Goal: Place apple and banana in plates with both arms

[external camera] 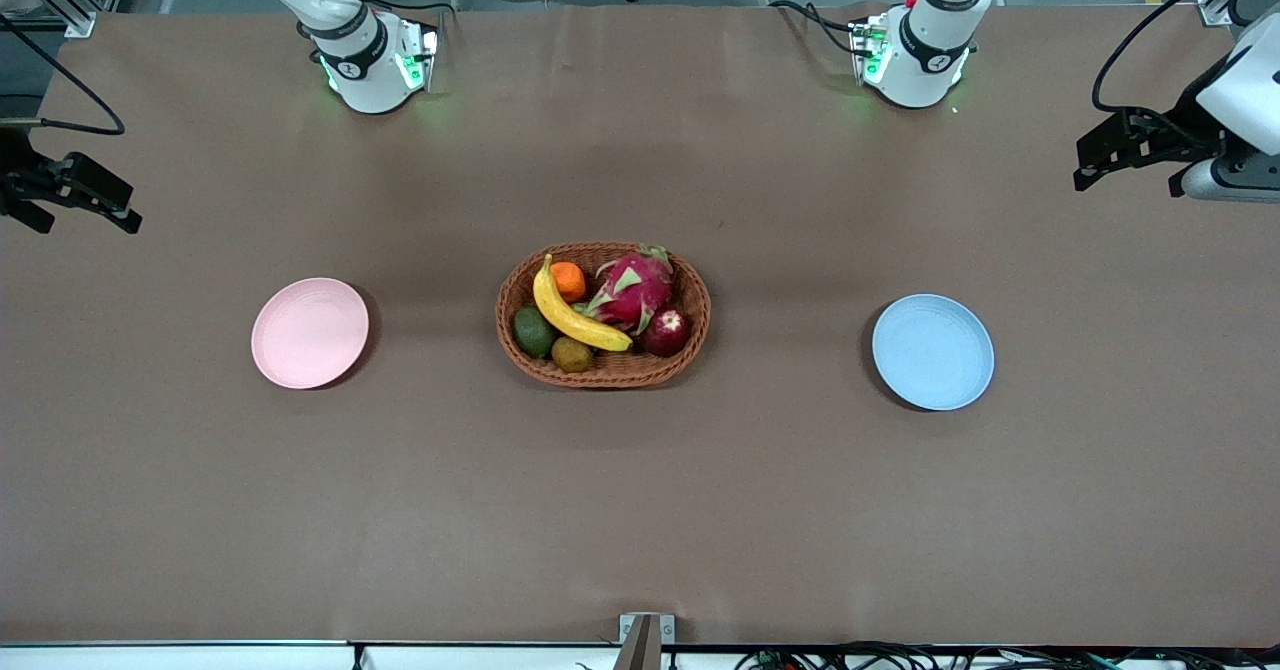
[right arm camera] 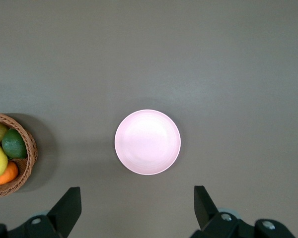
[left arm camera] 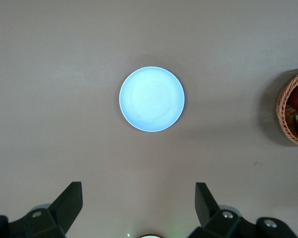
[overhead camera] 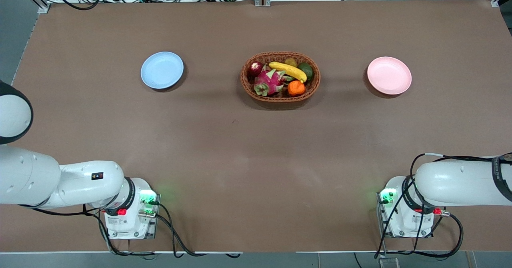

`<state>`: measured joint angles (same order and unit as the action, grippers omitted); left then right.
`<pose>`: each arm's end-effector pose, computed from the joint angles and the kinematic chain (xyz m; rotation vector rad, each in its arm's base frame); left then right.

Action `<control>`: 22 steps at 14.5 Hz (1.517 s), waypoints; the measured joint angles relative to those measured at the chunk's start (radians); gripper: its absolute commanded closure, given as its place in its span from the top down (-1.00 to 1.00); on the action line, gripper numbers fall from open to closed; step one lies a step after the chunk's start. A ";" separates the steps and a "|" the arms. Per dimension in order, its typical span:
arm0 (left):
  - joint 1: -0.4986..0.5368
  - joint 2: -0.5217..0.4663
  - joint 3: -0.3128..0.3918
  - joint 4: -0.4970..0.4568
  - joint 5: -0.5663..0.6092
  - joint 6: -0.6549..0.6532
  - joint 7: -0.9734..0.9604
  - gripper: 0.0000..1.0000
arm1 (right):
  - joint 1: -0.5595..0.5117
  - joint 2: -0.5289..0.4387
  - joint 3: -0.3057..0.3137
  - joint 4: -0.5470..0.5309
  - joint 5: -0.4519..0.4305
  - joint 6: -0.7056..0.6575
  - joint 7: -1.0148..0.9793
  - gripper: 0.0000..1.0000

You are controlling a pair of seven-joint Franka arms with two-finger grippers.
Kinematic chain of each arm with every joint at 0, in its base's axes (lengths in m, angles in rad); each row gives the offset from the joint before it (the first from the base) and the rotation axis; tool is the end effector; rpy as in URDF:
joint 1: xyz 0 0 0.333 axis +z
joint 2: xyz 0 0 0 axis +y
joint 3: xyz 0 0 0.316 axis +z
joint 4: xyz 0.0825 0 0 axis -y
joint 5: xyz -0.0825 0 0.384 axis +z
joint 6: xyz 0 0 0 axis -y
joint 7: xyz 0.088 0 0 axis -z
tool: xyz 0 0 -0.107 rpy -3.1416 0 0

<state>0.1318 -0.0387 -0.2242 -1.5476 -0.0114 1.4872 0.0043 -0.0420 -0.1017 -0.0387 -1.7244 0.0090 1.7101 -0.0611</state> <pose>0.5317 -0.0532 0.6486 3.1359 -0.1526 -0.0357 0.5330 -0.0433 0.6193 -3.1317 0.0320 -0.1379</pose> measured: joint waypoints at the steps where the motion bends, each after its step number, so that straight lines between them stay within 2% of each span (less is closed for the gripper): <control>1: 0.000 0.000 0.000 0.000 0.000 0.000 0.000 1.00 | 0.000 0.000 0.000 0.000 0.000 0.000 0.000 1.00; 7: -0.001 0.016 0.000 -0.001 0.000 -0.006 0.001 1.00 | 0.000 0.000 -0.002 0.000 0.000 -0.001 0.000 1.00; 12: -0.025 0.136 -0.027 -0.004 -0.003 0.050 -0.004 1.00 | 0.001 0.002 0.001 0.000 0.001 -0.002 0.000 1.00; 17: -0.175 0.288 -0.045 -0.006 -0.005 0.220 -0.221 1.00 | 0.017 0.025 0.008 0.001 0.003 -0.003 0.000 1.00; 22: -0.337 0.422 -0.049 -0.007 -0.005 0.394 -0.522 1.00 | 0.079 0.104 0.011 0.001 0.004 -0.009 0.000 1.00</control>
<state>-0.2056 0.3836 -0.2728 -1.5543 -0.0167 1.8812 -0.5175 0.0370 0.0019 -0.0277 -1.7235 0.0127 1.7008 -0.0614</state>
